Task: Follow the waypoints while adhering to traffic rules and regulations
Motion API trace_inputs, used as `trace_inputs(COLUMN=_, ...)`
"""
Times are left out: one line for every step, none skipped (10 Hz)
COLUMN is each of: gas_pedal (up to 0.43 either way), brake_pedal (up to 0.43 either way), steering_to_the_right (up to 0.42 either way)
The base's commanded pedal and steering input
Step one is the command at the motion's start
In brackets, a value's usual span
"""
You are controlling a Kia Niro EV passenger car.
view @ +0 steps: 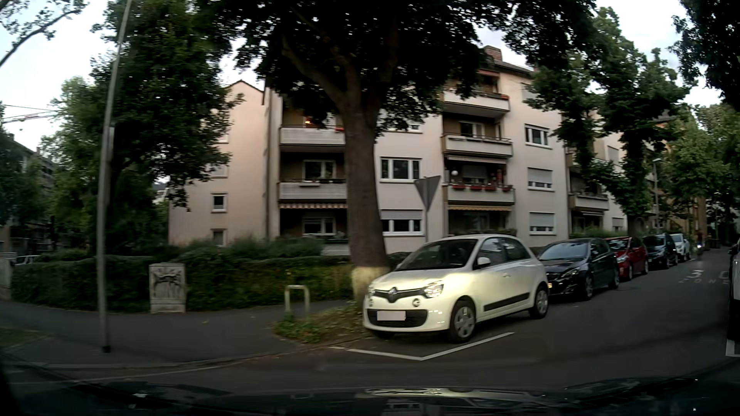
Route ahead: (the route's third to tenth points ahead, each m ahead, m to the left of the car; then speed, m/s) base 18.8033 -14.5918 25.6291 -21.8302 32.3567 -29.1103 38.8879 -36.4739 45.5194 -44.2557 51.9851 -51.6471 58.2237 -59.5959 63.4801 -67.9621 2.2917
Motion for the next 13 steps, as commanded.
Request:
trace_inputs(gas_pedal=0.000, brake_pedal=0.341, steering_to_the_right=0.517)
trace_inputs(gas_pedal=0.000, brake_pedal=0.378, steering_to_the_right=0.516)
trace_inputs(gas_pedal=0.000, brake_pedal=0.366, steering_to_the_right=0.514)
trace_inputs(gas_pedal=0.000, brake_pedal=0.317, steering_to_the_right=0.511)
trace_inputs(gas_pedal=0.000, brake_pedal=0.226, steering_to_the_right=0.512)
trace_inputs(gas_pedal=0.000, brake_pedal=0.165, steering_to_the_right=0.516)
trace_inputs(gas_pedal=0.000, brake_pedal=0.177, steering_to_the_right=0.523)
trace_inputs(gas_pedal=0.000, brake_pedal=0.207, steering_to_the_right=0.537)
trace_inputs(gas_pedal=0.000, brake_pedal=0.226, steering_to_the_right=0.546)
trace_inputs(gas_pedal=0.000, brake_pedal=0.232, steering_to_the_right=0.549)
trace_inputs(gas_pedal=0.000, brake_pedal=0.232, steering_to_the_right=0.549)
trace_inputs(gas_pedal=0.000, brake_pedal=0.226, steering_to_the_right=0.549)
trace_inputs(gas_pedal=0.000, brake_pedal=0.207, steering_to_the_right=0.549)
